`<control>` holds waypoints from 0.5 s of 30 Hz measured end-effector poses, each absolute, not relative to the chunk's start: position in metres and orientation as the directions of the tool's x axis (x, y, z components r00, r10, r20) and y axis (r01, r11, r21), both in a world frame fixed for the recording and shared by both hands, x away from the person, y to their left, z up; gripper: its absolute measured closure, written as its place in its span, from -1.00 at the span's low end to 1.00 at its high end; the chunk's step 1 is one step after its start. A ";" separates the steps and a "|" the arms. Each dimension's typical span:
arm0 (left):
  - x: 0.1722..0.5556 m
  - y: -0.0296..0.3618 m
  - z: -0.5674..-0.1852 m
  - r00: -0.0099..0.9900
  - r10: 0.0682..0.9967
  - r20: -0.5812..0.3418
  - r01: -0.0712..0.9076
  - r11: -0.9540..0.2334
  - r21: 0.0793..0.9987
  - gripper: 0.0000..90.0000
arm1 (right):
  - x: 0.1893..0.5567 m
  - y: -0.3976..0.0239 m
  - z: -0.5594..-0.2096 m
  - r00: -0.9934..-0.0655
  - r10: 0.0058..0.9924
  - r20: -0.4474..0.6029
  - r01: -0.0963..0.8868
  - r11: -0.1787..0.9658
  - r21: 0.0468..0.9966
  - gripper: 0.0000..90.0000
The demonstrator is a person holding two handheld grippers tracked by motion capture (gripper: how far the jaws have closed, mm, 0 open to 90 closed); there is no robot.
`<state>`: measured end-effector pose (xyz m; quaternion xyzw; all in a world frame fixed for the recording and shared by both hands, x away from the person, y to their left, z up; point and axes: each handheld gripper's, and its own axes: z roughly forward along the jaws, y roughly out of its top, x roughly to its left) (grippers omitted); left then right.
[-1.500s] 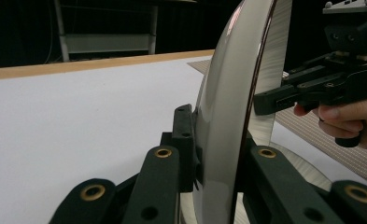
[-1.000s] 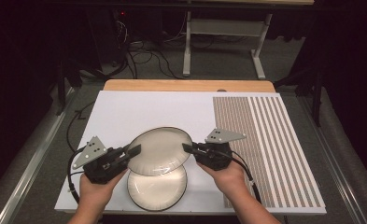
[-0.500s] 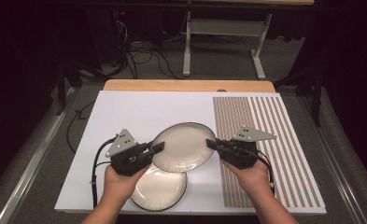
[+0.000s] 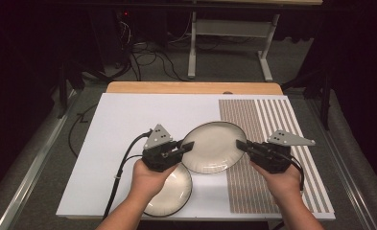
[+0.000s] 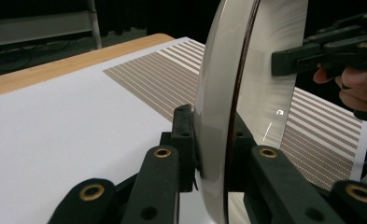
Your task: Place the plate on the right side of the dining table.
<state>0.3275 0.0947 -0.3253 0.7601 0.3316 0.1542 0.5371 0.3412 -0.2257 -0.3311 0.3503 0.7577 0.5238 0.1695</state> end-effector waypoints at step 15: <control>0.346 0.035 -0.322 0.755 0.646 -0.110 0.350 -0.256 0.901 0.74 | 0.337 -0.282 -0.334 -0.625 0.773 0.113 0.369 0.165 0.915 0.89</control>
